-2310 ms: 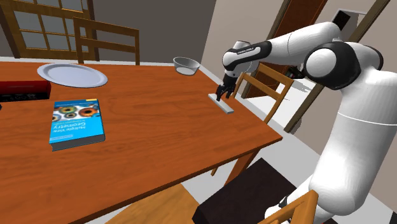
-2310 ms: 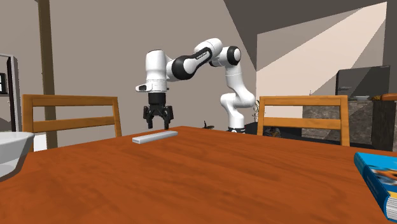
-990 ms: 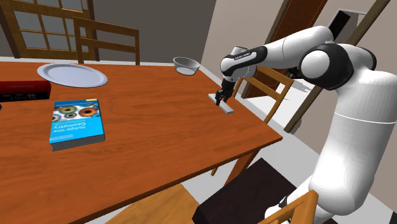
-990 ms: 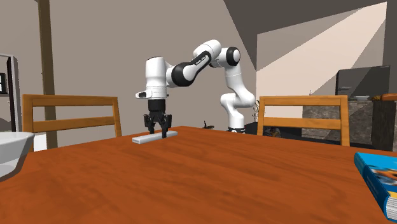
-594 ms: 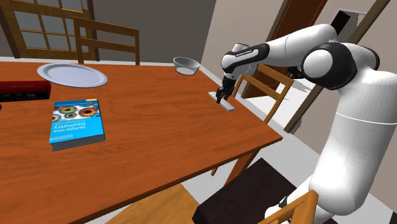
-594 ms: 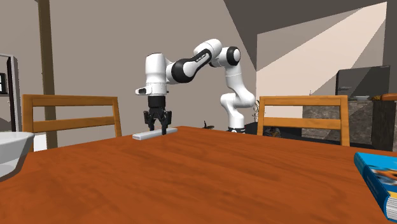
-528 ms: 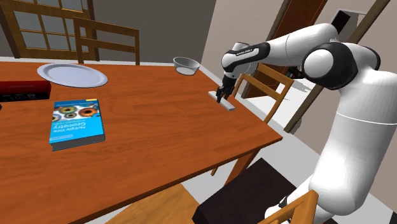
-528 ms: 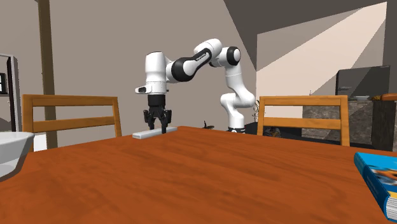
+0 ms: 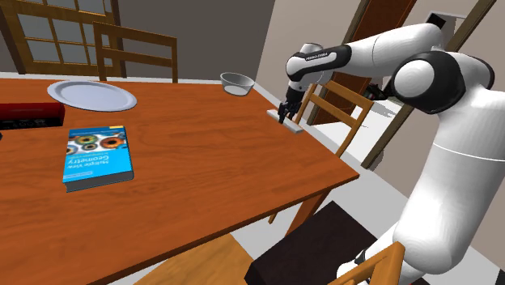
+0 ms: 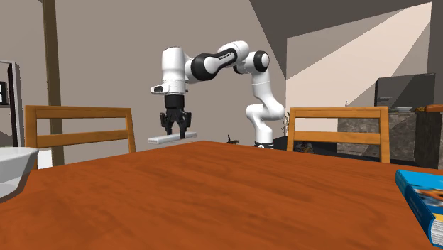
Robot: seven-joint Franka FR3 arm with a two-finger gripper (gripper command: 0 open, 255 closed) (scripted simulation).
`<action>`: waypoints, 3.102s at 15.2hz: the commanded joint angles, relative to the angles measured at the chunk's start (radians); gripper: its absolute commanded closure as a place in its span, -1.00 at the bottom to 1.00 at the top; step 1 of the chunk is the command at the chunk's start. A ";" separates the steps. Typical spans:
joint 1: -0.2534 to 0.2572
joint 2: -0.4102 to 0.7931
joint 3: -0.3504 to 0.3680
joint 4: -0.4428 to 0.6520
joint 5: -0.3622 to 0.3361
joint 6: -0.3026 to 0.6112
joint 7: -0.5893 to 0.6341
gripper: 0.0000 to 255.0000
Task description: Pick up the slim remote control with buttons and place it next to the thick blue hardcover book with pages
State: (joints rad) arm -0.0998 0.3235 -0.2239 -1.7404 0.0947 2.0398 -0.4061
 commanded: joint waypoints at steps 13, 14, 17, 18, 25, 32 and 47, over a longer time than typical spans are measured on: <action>0.091 -0.092 0.040 -0.013 -0.032 -0.072 0.144 1.00; 0.105 -0.098 0.048 -0.022 -0.035 -0.069 0.167 1.00; 0.147 -0.113 0.073 -0.040 -0.042 -0.063 0.235 1.00; 0.161 -0.115 0.082 -0.044 -0.044 -0.061 0.258 1.00; 0.255 -0.111 0.142 -0.036 -0.056 -0.061 0.416 1.00; 0.347 -0.063 0.199 0.032 -0.067 -0.077 0.569 1.00; 0.483 0.095 0.264 0.210 -0.090 -0.093 0.775 1.00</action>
State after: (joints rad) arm 0.3831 0.4144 0.0401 -1.5221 0.0044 1.9335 0.3683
